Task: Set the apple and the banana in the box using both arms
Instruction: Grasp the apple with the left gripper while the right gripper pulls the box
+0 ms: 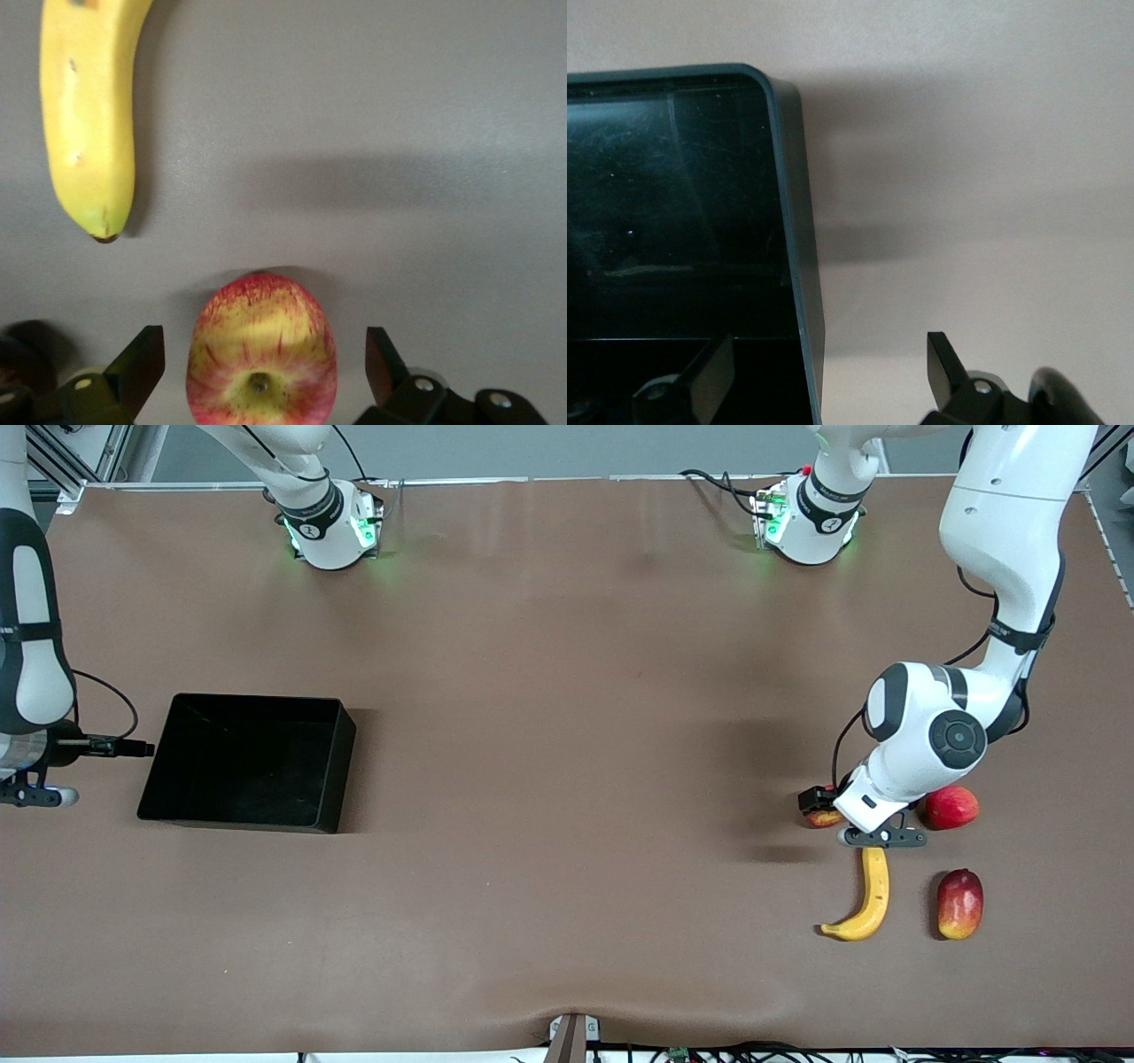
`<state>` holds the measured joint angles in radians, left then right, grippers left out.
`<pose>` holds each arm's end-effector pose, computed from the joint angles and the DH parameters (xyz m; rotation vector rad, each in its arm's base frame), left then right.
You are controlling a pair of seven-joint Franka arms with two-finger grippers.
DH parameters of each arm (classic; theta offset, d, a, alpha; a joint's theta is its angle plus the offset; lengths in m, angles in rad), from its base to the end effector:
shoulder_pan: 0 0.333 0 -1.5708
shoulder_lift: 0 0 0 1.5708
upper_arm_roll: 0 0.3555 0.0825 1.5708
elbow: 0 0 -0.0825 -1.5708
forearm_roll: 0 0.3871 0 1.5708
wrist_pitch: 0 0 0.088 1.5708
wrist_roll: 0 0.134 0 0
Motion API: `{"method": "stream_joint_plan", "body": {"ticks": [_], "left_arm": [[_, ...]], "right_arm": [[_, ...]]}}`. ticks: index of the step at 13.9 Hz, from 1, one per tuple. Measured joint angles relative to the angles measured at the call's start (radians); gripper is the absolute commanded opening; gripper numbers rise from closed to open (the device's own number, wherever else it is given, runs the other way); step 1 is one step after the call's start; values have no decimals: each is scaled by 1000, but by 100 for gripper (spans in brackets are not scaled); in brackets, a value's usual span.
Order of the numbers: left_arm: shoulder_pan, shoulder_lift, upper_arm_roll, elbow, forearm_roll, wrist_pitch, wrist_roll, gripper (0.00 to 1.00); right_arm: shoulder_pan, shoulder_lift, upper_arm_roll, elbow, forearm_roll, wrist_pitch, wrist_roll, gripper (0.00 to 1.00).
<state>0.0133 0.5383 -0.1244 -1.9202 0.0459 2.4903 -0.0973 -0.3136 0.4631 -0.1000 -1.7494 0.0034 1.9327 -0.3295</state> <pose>0.6505 -0.0679 0.2191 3.1023 -0.0485 0.0509 0.5880 -0.2522 0.2968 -3.0495 0.1244 0.4210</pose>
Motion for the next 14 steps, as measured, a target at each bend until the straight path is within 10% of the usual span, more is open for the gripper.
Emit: {"method": "stream_joint_plan", "body": {"ticks": [4,9,14], "left_arm": [[1,14,0,0,0,3,0,64],[1,12,0,1,0,3,0,3],[1,-39,-1,16,0,-51,2,0]], "right_arm": [[0,25,2,-22,38,43,-38,3],[-1,34,5,-48,58,64,-70,0],[0,31,12,28,85,-73,-74,0]]}}
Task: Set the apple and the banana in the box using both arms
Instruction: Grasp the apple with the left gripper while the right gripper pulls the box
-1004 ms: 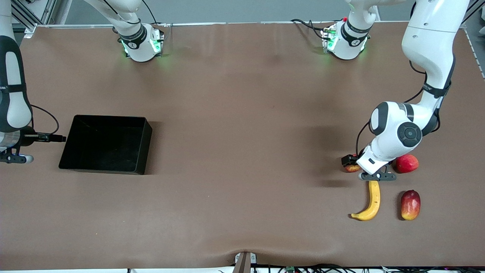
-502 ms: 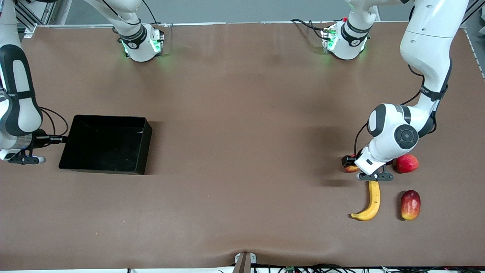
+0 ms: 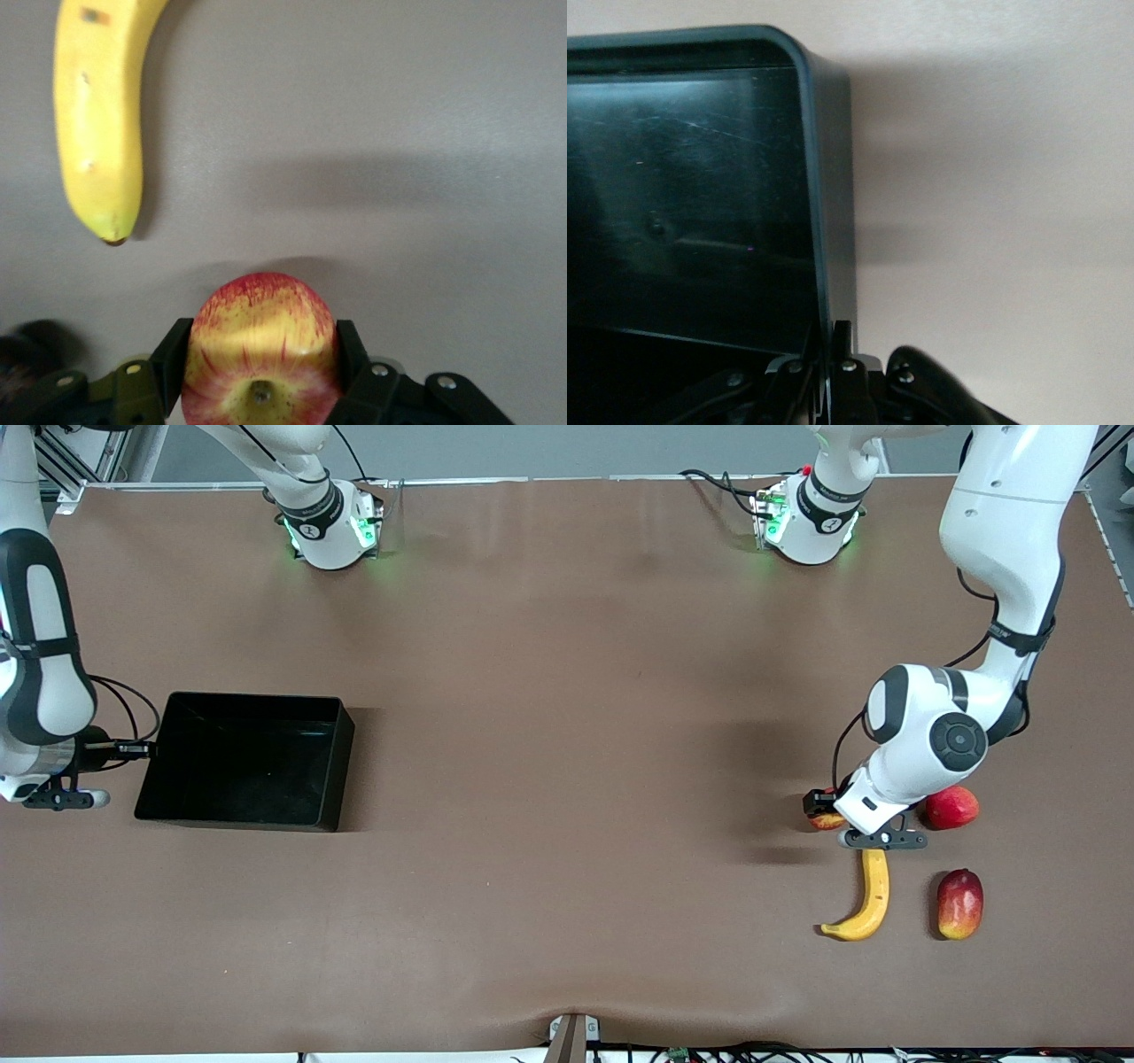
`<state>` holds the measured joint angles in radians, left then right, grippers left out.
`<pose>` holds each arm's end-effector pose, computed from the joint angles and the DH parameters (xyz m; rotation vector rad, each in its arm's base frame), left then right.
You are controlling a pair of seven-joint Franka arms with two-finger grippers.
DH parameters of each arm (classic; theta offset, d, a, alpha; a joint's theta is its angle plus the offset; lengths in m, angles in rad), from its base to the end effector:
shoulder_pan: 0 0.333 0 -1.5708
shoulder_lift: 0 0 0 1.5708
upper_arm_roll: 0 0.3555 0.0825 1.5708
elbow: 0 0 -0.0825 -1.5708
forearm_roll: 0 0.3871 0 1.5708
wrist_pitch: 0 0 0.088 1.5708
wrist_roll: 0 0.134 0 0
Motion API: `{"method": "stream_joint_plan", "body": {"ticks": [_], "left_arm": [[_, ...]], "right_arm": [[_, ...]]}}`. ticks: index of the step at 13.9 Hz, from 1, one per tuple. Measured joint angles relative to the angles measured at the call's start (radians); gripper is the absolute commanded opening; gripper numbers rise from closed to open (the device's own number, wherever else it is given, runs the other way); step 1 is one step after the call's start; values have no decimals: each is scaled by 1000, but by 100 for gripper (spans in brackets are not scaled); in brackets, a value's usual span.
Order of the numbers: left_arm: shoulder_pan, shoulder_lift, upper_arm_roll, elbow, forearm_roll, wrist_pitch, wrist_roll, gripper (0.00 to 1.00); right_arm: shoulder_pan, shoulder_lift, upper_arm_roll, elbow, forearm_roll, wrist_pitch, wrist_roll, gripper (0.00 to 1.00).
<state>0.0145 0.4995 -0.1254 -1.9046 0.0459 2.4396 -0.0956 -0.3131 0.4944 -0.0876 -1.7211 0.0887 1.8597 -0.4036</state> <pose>0.6536 -0.0671 0.2460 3.1074 -0.0519 0.0572 0.5913 -0.2355 0.2848 -2.9339 0.0507 0.4605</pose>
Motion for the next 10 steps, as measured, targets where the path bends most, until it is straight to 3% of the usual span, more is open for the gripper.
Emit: {"method": "stream_joint_plan", "body": {"ticks": [4,10], "left_arm": [[-2,-98,-3,6,0,-81,0,0],[-6,-163,-9,61,0,-244,0,0]], "right_arm": [[33,-19,11,134,88,-226,0,0],[194,-25,31,145,241,-256,131,0]]}}
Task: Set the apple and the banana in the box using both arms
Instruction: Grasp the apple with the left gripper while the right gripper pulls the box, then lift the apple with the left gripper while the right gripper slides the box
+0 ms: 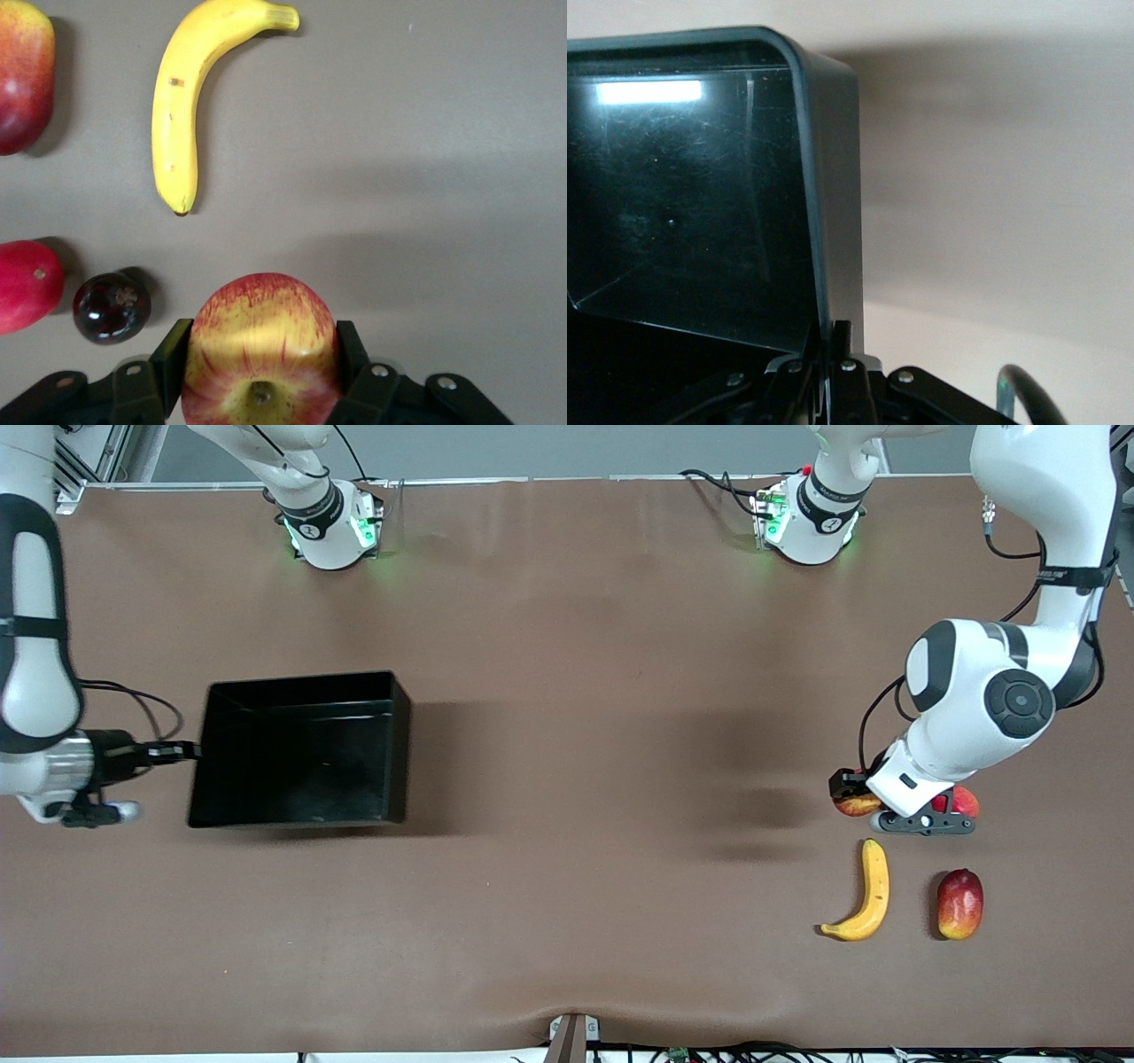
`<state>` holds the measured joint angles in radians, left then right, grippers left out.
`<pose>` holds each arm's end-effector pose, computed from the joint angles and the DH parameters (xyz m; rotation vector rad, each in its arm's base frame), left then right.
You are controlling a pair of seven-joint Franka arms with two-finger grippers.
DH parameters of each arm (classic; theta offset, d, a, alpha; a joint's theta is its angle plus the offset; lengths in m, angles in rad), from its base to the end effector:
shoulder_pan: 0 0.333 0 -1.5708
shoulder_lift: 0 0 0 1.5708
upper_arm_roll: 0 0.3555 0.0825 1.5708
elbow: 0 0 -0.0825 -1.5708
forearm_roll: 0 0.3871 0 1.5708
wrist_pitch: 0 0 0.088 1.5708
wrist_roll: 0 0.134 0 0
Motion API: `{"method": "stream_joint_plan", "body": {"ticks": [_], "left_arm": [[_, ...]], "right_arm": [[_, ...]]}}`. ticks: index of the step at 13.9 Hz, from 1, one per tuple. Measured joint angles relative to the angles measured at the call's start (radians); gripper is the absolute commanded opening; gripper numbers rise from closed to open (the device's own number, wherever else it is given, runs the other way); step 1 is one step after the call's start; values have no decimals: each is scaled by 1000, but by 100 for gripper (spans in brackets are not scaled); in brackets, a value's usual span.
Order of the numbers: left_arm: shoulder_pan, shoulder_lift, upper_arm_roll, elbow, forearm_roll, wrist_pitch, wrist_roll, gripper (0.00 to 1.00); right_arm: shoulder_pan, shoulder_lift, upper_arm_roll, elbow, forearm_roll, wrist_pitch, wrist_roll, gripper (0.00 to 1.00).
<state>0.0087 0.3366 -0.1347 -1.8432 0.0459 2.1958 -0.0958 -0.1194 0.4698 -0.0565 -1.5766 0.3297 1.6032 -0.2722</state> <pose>0.6460 -0.0732 0.3567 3.1316 -0.0764 0.0291 0.6397 -0.0660 0.3555 -2.7126 -0.0154 0.5018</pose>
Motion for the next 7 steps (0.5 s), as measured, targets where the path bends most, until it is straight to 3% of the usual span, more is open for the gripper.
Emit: {"method": "stream_joint_plan", "body": {"ticks": [7], "left_arm": [[-3,-67,-32,41,0,-134,-23,0]], "right_arm": [[225,20,5,-6,118,133,55,0]]}}
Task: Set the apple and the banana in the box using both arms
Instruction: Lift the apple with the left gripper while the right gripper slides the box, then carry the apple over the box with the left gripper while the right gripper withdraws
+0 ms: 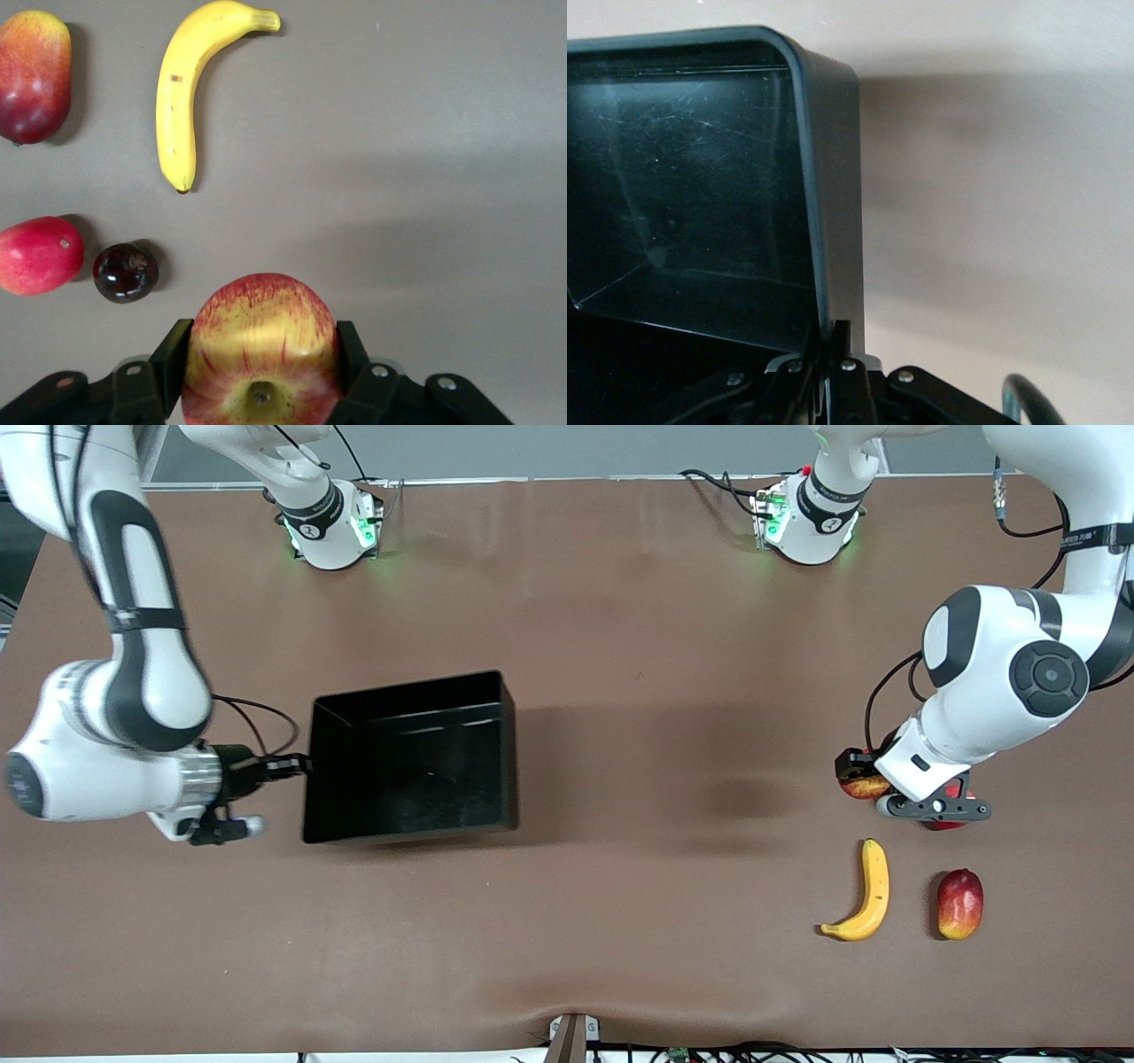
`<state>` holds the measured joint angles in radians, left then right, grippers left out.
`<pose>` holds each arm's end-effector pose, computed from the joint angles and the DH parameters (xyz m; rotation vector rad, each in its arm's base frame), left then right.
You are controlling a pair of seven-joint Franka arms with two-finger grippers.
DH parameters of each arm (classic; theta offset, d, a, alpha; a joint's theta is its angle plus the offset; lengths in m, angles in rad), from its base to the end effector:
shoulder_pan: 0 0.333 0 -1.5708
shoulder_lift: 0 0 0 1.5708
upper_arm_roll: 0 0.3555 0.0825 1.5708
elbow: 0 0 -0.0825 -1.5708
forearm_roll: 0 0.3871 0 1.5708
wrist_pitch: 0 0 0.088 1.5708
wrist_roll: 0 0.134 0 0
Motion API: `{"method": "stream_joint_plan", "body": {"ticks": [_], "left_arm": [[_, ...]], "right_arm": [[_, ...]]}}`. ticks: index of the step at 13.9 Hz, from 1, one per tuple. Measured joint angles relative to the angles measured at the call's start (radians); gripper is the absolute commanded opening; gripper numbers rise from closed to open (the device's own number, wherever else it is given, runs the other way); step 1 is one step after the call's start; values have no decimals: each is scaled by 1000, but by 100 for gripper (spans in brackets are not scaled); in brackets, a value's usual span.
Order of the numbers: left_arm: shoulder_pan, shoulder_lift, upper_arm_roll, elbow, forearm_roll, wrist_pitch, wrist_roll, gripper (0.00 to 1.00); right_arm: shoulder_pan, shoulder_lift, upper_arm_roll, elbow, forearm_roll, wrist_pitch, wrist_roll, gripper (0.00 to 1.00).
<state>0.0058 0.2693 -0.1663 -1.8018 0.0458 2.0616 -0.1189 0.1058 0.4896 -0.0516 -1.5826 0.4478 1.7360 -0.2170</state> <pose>0.6333 -0.0918 0.4077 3.1373 -0.0903 -0.0093 0.6592 0.0912 0.3480 -2.6824 -0.1650 0.4058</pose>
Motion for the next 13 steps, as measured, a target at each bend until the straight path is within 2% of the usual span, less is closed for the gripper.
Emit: {"method": "stream_joint_plan", "body": {"ticks": [3,8,11,12,13], "left_arm": [[-2,-9,-36,16,0,-35,-65,0],[-3,-9,-94,39,0,-72,-161,0],[-4,-9,-151,40,0,-74,-255,0],[-5,-9,-172,40,0,-76,-292,0],[-6,-8,-195,40,0,-79,-333,0]], "right_arm": [[110,32,1,-1,12,92,126,0],[339,100,2,-4,16,322,412,0],[428,151,0,-1,16,413,503,0],[441,158,-1,6,16,416,510,24],[449,160,-1,11,16,414,512,99]]}}
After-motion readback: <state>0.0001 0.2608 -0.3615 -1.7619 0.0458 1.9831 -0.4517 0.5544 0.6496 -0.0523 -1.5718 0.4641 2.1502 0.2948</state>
